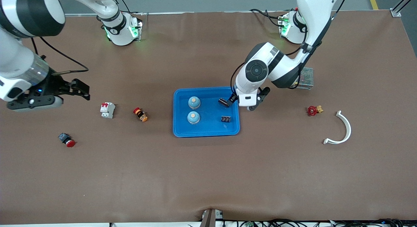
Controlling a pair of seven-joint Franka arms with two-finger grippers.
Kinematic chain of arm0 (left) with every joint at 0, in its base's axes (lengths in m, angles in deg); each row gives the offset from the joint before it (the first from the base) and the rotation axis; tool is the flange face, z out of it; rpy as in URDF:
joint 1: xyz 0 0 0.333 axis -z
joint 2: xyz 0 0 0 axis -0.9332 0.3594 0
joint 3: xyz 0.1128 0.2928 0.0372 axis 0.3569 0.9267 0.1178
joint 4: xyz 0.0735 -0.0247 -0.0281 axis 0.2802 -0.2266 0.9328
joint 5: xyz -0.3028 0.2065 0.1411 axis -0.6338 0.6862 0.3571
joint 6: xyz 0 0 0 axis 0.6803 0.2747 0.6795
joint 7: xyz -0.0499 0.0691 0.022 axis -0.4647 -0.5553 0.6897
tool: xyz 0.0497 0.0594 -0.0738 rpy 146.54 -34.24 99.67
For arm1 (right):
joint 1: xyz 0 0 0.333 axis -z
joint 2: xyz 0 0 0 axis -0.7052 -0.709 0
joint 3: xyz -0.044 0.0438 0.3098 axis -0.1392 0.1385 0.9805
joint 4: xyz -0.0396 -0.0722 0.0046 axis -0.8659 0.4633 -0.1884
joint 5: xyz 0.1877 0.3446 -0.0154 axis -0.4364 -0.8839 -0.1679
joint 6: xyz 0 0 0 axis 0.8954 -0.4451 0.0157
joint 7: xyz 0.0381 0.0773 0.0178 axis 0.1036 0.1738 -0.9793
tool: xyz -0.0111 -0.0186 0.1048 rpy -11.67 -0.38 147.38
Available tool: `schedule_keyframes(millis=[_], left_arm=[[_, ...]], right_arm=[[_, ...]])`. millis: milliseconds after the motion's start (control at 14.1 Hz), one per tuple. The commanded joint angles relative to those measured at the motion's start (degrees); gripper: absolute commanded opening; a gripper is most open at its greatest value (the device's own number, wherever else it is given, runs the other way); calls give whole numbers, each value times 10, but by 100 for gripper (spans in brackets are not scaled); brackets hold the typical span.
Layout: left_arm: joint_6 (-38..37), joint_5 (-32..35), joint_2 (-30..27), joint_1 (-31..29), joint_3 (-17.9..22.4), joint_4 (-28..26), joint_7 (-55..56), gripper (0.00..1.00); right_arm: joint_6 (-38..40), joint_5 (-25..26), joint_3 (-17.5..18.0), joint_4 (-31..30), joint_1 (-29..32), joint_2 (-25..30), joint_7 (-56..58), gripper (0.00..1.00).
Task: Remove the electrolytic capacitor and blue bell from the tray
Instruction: 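Lower the left gripper onto a capacitor while the right gripper reaches the bell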
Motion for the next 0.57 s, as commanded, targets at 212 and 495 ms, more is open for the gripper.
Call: schedule_keyframes(millis=[212, 495], left_arm=[[77, 27, 47, 25, 3, 7, 103, 72], [94, 90, 79, 37, 3, 12, 174, 65]], right_arm=[[-76, -5, -3, 1, -112, -63, -162, 100], [-132, -5, -3, 1, -153, -103, -232, 100]])
